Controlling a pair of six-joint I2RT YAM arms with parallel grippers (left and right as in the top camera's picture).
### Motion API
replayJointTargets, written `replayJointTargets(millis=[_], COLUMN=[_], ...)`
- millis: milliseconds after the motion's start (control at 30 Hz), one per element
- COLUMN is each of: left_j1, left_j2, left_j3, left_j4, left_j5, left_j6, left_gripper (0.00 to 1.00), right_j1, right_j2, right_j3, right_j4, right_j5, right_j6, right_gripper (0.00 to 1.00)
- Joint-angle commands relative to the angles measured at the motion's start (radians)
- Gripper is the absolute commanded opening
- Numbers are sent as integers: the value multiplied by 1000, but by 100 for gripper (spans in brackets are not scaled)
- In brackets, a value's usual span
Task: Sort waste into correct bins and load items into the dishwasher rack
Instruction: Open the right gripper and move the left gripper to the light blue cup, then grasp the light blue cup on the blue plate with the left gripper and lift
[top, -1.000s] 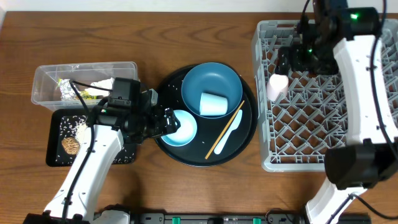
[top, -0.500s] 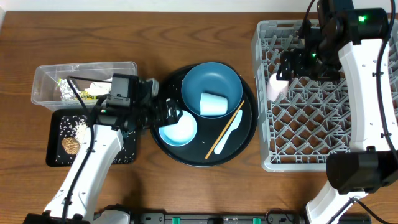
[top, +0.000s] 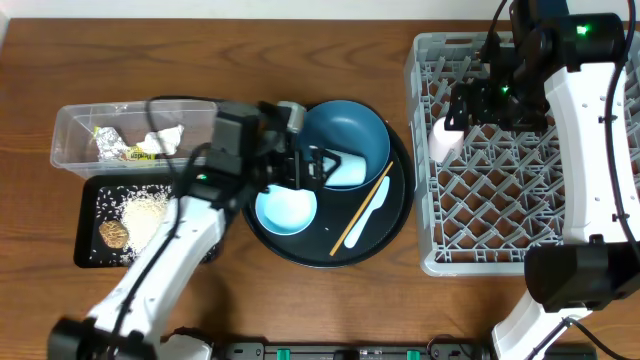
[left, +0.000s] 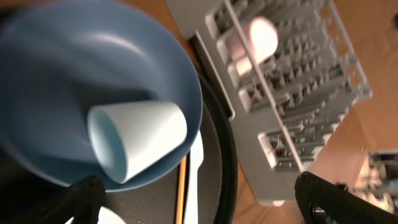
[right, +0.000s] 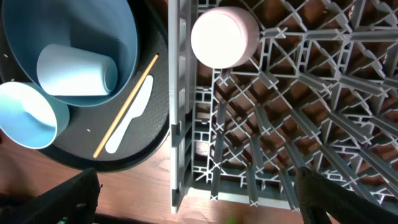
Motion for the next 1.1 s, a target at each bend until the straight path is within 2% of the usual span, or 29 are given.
replayJointTargets(millis=[0,367,1067], left_j1=[-20,-20,-97], left_j2=[77,233,282], left_j3=[7,7,7], left_j4=[12,78,151], left_j5=[-38,-79,-109], left_j6=[48,48,47], left_gripper=[83,81,80], right_j1=[-10,-9,-9], right_j2=[-9,-9,-9], right_j3=[14,14,14], right_j4=[-7,-8,-8], right_j5=[-11,-11,-11], right_j6=[-7,-7,-6], right_gripper=[95,95,96])
